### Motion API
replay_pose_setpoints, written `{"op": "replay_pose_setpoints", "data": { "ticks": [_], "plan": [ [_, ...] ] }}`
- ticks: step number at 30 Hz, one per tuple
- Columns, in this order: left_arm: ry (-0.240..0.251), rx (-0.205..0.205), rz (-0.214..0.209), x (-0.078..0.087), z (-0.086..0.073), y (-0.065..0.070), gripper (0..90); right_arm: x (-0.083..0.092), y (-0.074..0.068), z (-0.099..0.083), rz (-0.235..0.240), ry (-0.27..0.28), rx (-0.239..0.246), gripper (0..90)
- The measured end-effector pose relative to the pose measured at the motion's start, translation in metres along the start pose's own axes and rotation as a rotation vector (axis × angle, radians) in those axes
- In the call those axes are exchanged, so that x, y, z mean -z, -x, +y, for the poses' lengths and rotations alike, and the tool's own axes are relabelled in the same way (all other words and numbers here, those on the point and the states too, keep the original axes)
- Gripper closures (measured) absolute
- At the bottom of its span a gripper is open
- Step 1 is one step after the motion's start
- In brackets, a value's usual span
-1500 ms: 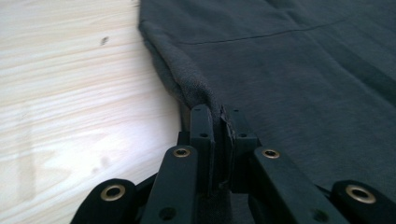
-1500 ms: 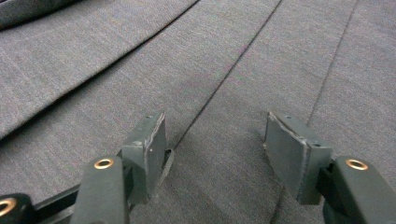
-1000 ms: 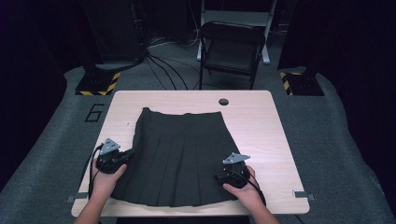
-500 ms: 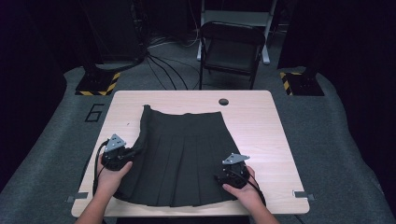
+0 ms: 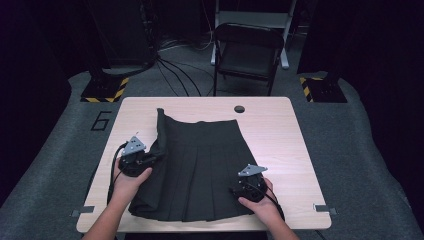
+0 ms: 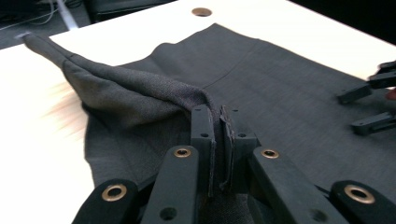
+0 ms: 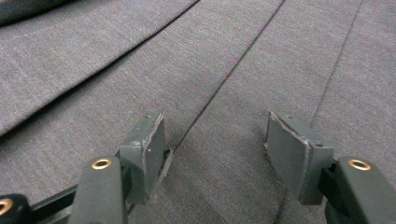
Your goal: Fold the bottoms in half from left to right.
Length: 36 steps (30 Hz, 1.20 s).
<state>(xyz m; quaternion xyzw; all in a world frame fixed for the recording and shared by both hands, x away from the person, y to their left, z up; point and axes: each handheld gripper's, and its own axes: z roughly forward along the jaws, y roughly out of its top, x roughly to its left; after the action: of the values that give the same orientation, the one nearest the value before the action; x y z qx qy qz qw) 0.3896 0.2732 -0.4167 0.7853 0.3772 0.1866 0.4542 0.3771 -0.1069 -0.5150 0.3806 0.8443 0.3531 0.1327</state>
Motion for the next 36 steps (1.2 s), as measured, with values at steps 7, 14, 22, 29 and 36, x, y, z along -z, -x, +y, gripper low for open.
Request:
{"op": "replay_pose_setpoints", "data": {
  "ticks": [7,14,22,29,36],
  "plan": [
    [-0.002,-0.030,-0.054,-0.013,0.005,0.018,84.2,0.000,0.000,0.000,0.000,0.002,0.004,37.2],
    [-0.006,-0.034,-0.101,-0.027,0.007,0.035,84.2,0.000,0.000,0.000,0.000,0.003,0.002,37.2],
    [0.007,-0.049,-0.112,-0.029,0.020,0.043,84.2,0.000,0.000,0.000,0.001,0.002,0.004,37.1],
    [0.009,-0.060,-0.139,-0.034,0.029,0.051,84.3,0.000,0.000,0.000,0.000,0.004,-0.001,37.1],
    [0.010,-0.077,-0.162,-0.047,0.034,0.064,84.3,0.000,0.000,0.000,0.003,0.002,0.004,37.1]
  ]
}}
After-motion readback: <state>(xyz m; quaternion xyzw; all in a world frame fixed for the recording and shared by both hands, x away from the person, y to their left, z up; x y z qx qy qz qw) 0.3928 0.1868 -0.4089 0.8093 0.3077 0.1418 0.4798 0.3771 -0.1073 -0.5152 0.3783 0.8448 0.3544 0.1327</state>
